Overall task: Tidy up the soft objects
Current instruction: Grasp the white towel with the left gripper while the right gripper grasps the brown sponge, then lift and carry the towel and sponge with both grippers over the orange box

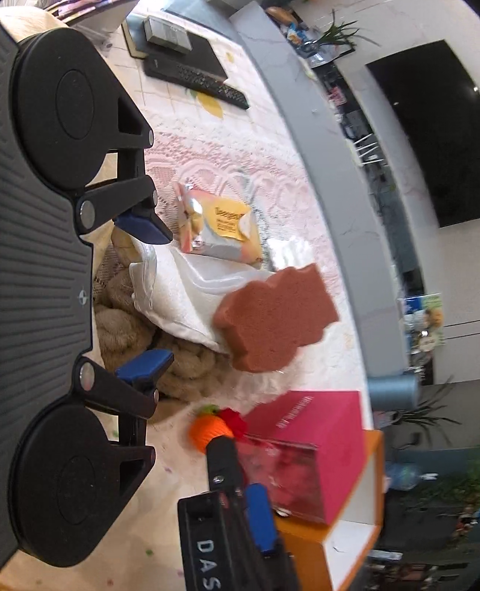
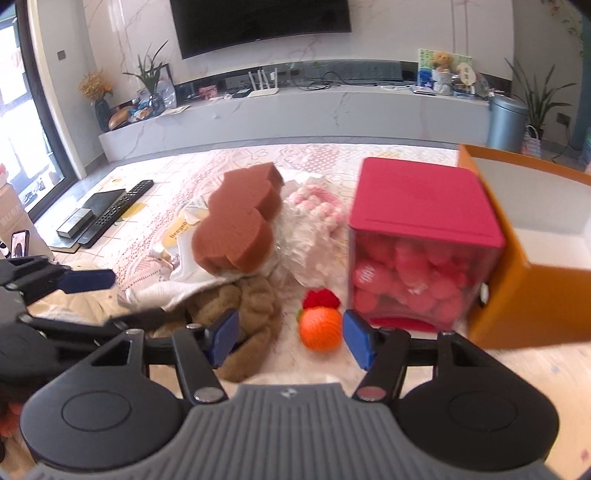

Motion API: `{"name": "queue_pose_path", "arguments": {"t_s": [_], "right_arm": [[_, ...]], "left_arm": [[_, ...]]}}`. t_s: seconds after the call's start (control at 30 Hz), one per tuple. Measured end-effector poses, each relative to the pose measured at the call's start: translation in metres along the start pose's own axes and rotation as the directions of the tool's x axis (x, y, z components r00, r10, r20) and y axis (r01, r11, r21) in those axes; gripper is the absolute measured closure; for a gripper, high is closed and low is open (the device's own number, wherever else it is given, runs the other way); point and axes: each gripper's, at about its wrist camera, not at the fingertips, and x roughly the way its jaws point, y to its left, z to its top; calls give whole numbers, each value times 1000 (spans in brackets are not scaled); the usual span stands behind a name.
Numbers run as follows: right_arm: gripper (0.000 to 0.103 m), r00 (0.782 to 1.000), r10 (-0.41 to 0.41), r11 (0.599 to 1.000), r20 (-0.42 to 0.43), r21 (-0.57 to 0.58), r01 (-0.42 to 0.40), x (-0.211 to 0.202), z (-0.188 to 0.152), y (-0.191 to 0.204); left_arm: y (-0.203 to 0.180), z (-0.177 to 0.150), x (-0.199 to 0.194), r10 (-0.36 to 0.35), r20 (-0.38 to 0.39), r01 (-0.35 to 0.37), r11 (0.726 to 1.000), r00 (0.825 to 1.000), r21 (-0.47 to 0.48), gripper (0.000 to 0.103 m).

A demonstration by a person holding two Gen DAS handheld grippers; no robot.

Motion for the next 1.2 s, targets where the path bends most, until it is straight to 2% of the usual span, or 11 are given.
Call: {"name": "queue_pose_path", "arguments": {"t_s": [0.17, 0.3, 0.37, 0.43, 0.47, 0.57, 0.73, 0.9, 1.0, 1.2], "right_arm": [[40, 998, 55, 998, 3, -21, -55, 21, 15, 13], [31, 996, 84, 996, 8, -34, -84, 36, 29, 23], [28, 996, 94, 995, 6, -43, -94, 45, 36, 28], [23, 996, 88, 994, 2, -58, -88, 55, 41, 33], [23, 997, 82, 994, -3, -70, -82, 61, 42, 36], [23, 998, 53, 992, -27, -116, -56, 78, 45, 44], [24, 998, 43, 985, -42, -167, -50, 96, 45, 51], [36, 999, 32, 979, 3, -201, -31, 85, 43, 52], [38, 999, 40, 982, 26, -184, -35, 73, 43, 49], [41, 995, 32, 994, 96, -106, -22, 27, 35, 29]], "left_arm": [[11, 5, 21, -32, -36, 31, 998, 999, -47, 26], [22, 6, 32, -56, -61, 50, 994, 997, -102, 27], [30, 4, 33, -80, -61, 70, 987, 995, -144, 40], [35, 3, 33, -87, -63, 74, 980, 994, -186, 46], [37, 3, 33, -90, -61, 76, 977, 994, -202, 54], [36, 3, 33, -91, -61, 76, 976, 994, -206, 56], [35, 2, 36, -86, -61, 70, 974, 994, -216, 54], [36, 0, 35, -86, -54, 70, 968, 995, -239, 51], [32, 0, 29, -64, -34, 55, 973, 997, -223, 69], [26, 3, 6, -19, 47, 29, 976, 999, -216, 78]]}}
